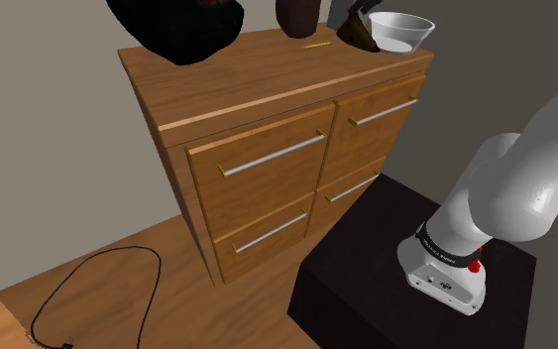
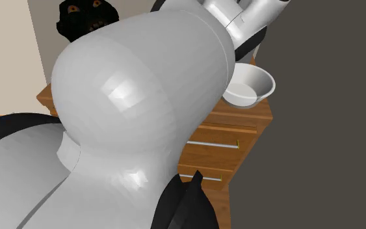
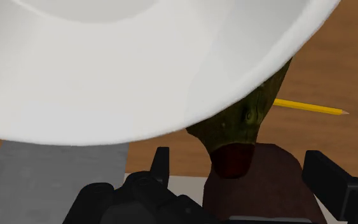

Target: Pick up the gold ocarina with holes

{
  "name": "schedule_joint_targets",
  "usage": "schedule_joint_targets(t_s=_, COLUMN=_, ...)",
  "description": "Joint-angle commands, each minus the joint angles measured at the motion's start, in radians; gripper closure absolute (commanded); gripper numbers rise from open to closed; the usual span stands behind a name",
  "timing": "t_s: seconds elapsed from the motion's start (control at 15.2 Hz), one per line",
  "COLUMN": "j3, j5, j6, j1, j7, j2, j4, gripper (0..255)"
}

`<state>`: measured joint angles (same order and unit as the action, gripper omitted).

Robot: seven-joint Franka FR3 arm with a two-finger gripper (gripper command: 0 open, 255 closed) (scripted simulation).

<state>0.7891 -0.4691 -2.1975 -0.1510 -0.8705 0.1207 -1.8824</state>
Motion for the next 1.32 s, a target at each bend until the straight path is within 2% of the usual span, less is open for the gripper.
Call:
schedule_joint_targets(t_s=0.0, j3=0.001, j5=-0.011, j6=-0.026, j1=-0.002, j7=-0.015, j2=-0.001, j4=-0.027, gripper=0)
schedule_joint_targets(t_s=0.2, j3=0.002, j5=-0.019, j6=-0.043, j1=-0.003, j7=-0.028, j2=-0.003, j4=-0.045, gripper=0)
schedule_joint_targets(t_s=0.26, j3=0.002, j5=-0.021, j6=-0.043, j1=-0.004, j7=-0.027, j2=-0.006, j4=-0.043, gripper=255)
schedule_joint_targets(t_s=0.79, j3=-0.011, j5=-0.003, j6=-0.053, j1=-0.005, j7=-0.008, j2=0.012, j4=-0.057, gripper=255)
schedule_joint_targets(t_s=0.86, j3=0.003, j5=-0.019, j6=-0.043, j1=-0.004, j7=-0.028, j2=-0.003, j4=-0.045, gripper=255)
schedule_joint_targets(t_s=1.25, j3=-0.001, j5=0.01, j6=0.024, j1=0.0, j7=0.016, j2=0.002, j4=0.027, gripper=255)
